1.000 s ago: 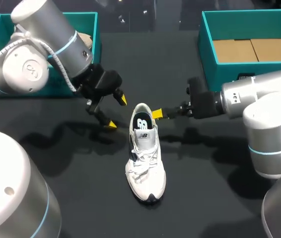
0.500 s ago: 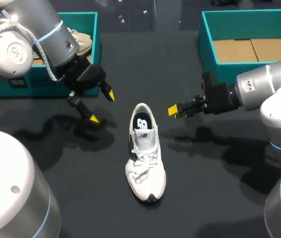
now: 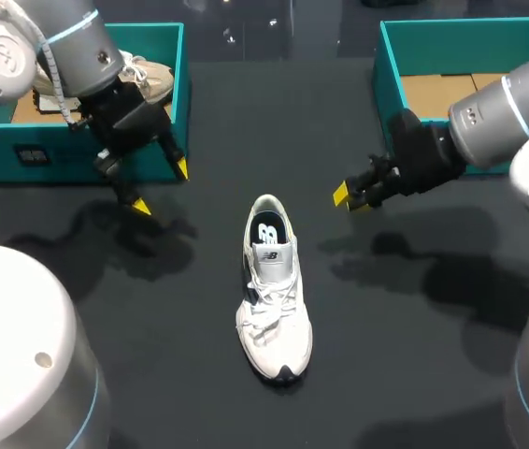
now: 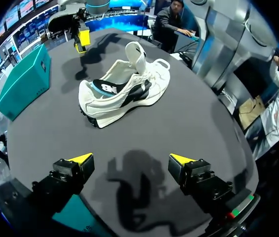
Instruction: Take the shoe out of the shoebox, open the shoe tongue, remove and reinsert the insole, then place the shoe into the shoebox
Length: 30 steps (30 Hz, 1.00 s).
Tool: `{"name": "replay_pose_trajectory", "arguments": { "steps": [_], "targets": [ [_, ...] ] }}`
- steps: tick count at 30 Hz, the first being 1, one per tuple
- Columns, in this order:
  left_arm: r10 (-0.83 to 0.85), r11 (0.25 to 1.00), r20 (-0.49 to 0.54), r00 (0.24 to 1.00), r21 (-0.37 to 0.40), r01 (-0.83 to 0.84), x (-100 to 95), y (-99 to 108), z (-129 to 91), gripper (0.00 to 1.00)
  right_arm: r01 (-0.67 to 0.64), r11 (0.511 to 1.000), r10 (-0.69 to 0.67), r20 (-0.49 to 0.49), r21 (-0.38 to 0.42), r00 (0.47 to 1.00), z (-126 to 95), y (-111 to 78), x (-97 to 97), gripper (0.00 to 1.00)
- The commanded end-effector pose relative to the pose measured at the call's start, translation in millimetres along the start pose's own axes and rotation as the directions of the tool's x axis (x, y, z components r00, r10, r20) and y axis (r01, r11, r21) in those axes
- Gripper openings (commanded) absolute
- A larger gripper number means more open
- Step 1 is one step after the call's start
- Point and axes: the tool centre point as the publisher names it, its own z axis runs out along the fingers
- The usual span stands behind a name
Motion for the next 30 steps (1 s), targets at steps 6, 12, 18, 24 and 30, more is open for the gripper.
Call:
{"name": "replay_pose_trajectory", "arguments": {
  "steps": [6,12,18,24,30],
  "targets": [
    [0.02,0.999,-0.022,1.0,-0.047,-0.021,6.7,19.8,-29.2,1.0,-0.159,0.982,0.108,0.395,0.101,0.912,-3.1,2.3,20.7,0.0],
    [0.018,0.998,-0.031,0.999,-0.052,-0.02,6.9,23.6,-33.2,1.0,-0.219,0.971,0.138,0.525,0.094,0.84,3.1,0.8,40.3,0.0],
    [0.018,0.998,-0.031,0.999,-0.052,-0.02,6.9,23.6,-33.2,1.0,-0.219,0.971,0.138,0.525,0.094,0.84,3.1,0.8,40.3,0.0],
    [0.018,0.998,-0.031,0.999,-0.052,-0.02,6.9,23.6,-33.2,1.0,-0.219,0.971,0.138,0.525,0.094,0.84,3.1,0.8,40.3,0.0],
    [0.018,0.998,-0.031,0.999,-0.052,-0.02,6.9,23.6,-33.2,1.0,-0.241,0.965,0.144,0.562,0.103,0.815,31.9,5.0,52.6,0.0]
  ]
}}
